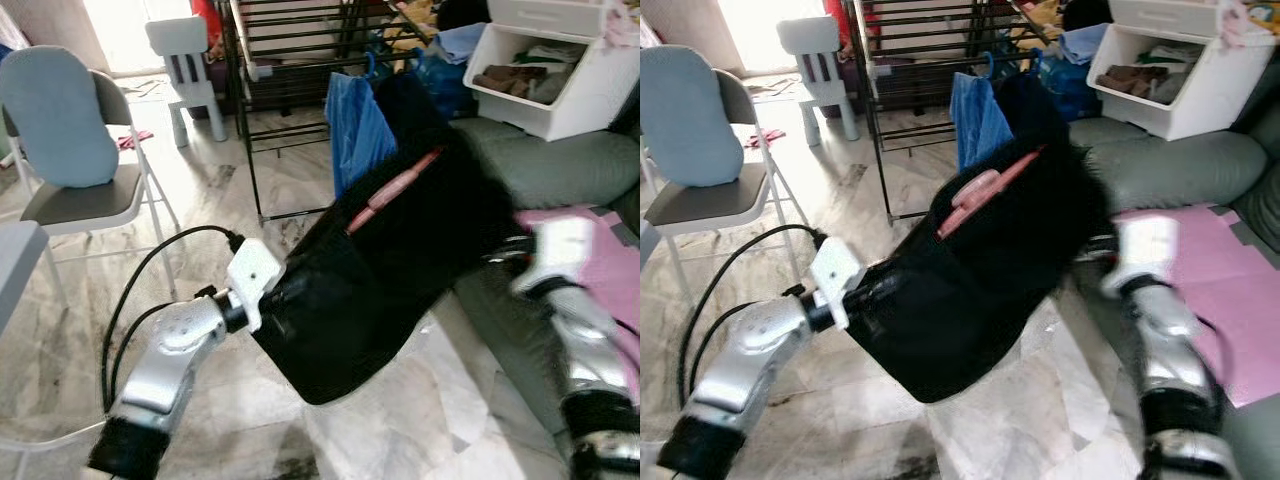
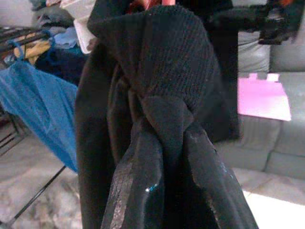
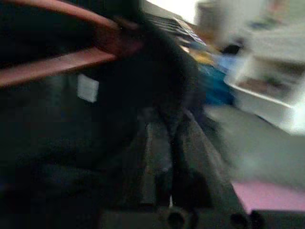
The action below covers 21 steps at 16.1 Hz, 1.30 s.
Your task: Hang hanger
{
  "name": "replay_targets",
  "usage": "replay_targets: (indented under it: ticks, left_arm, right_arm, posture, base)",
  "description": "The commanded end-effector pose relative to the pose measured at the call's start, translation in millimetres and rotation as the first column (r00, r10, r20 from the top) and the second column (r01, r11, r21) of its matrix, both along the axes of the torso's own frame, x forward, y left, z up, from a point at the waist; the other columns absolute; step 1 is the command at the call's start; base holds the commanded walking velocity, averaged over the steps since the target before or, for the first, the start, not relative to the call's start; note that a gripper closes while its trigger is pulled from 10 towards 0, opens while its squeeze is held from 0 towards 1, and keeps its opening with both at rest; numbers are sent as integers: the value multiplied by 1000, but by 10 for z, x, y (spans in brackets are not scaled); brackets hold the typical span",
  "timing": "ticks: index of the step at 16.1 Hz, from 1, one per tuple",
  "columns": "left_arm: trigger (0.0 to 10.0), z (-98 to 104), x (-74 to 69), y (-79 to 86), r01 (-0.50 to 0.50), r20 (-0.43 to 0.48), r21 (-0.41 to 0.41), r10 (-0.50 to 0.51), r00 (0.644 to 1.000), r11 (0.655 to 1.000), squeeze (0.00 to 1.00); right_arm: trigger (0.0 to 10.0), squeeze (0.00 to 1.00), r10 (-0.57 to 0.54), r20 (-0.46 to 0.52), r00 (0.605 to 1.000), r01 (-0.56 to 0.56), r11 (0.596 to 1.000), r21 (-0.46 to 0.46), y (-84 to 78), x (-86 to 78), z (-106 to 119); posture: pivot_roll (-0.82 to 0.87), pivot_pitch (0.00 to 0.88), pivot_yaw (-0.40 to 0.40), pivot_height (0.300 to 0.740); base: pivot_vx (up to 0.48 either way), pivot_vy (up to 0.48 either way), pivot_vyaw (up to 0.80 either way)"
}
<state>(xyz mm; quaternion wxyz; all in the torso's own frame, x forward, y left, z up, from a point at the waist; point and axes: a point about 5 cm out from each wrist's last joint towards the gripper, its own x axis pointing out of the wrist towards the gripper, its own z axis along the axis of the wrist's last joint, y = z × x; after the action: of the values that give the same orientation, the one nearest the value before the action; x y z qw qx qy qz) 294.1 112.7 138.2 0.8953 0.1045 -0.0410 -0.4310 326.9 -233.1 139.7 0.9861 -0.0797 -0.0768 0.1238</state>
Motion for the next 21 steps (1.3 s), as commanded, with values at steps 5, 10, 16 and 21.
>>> replay_targets:
  ticks: [5,10,16,21]
  left_arm:
    - [0,-4,272,-45,-178,19,-5,178,984,984,0]
    - [0,-30,316,-91,-184,14,-8,184,983,983,0]
    - [0,-215,310,-105,-185,0,78,185,983,980,0]
    - [0,-506,222,-142,-111,-87,203,131,988,973,0]
  right_arm:
    - [0,0,524,-119,843,-529,849,-6,640,-507,-62]
    - [0,0,670,-318,671,-688,722,69,569,-970,-244]
    - [0,0,228,-341,912,-279,954,-111,-43,-676,-300]
    - [0,0,166,-5,986,-165,976,-143,74,-296,423]
  posture:
    - [-124,0,-26,740]
    - [-142,0,-23,740]
    - [-151,0,-18,740]
    - [-155,0,-26,740]
  base:
    - [0,0,0]
    - [0,0,0]
    - [0,0,0]
    - [0,0,0]
